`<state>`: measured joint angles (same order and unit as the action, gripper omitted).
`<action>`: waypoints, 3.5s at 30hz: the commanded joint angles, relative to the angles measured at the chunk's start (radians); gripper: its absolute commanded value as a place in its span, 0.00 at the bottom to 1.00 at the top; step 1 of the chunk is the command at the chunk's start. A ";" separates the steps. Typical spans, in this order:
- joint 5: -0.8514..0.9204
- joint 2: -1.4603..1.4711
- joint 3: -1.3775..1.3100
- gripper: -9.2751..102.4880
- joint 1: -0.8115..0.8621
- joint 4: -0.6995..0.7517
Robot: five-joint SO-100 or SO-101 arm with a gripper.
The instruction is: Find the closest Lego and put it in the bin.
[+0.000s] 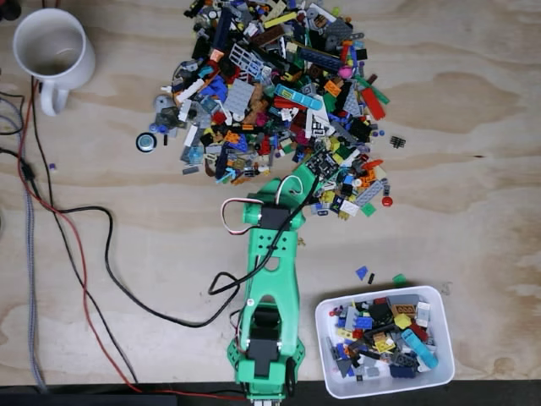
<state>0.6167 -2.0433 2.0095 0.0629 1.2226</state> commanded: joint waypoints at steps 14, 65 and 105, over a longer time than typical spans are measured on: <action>-0.368 0.310 -0.063 0.22 -0.058 -0.202; -0.350 0.695 -0.316 0.12 0.060 -0.304; -0.192 0.621 -0.288 0.18 -0.054 -0.233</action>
<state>0.4126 -1.3468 1.7457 -0.0061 1.0002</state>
